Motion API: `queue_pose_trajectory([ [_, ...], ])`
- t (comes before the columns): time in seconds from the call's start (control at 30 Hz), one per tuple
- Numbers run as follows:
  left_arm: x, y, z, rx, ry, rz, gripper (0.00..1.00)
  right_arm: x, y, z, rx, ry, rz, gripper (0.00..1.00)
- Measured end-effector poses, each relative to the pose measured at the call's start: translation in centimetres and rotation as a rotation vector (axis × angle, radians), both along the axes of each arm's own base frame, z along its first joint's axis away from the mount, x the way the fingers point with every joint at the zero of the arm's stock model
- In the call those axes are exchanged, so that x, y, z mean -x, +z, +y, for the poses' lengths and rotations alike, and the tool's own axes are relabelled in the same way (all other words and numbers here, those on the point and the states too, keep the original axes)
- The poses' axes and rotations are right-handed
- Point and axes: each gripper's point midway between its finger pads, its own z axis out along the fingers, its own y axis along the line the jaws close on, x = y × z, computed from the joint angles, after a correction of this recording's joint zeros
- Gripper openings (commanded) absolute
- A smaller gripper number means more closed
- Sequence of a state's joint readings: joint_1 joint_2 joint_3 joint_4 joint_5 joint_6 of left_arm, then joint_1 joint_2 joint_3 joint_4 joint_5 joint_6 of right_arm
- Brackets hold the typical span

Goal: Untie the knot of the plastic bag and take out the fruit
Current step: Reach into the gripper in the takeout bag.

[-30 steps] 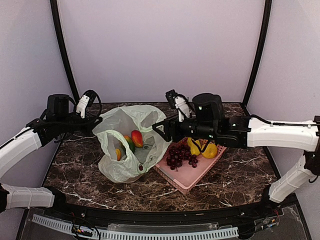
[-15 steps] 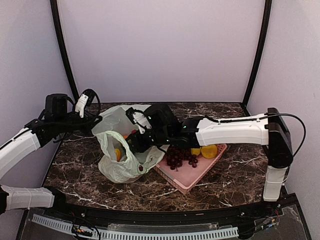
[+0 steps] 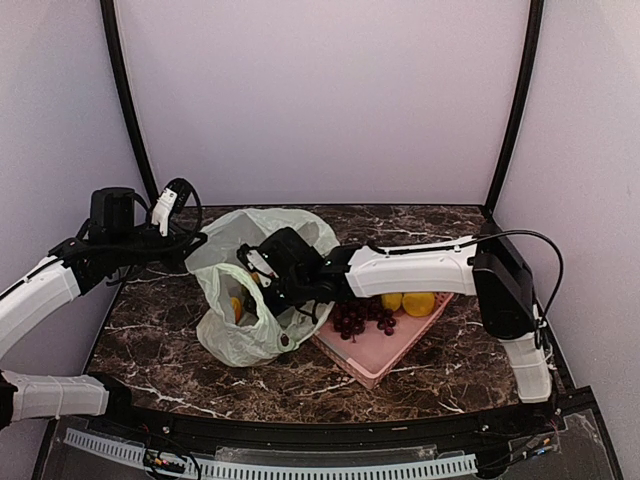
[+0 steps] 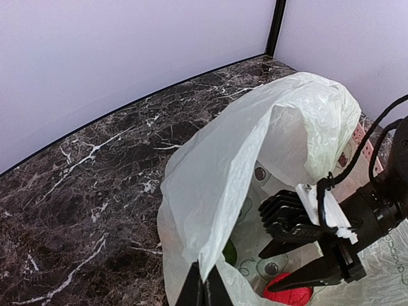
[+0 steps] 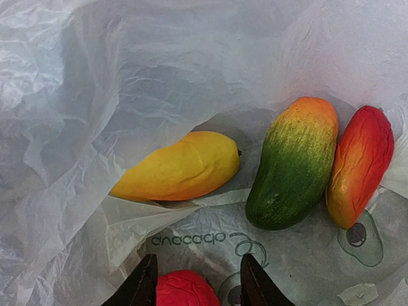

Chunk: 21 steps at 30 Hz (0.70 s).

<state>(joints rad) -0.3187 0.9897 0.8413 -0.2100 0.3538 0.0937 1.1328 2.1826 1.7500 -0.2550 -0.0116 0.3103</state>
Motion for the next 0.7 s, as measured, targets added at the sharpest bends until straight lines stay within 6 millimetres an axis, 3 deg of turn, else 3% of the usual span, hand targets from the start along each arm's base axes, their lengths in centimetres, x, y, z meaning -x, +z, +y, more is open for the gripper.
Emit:
queue_pose_trajectory([
  [0.4, 0.5, 0.5, -0.4, 0.017, -0.030, -0.008, 0.01, 1.6, -1.8, 0.2, 0.028, 0.040, 0.109, 0.52],
  [0.7, 0.5, 0.6, -0.4, 0.019, -0.030, -0.014, 0.01, 3.8, -3.4, -0.6, 0.087, 0.061, 0.198, 0.66],
])
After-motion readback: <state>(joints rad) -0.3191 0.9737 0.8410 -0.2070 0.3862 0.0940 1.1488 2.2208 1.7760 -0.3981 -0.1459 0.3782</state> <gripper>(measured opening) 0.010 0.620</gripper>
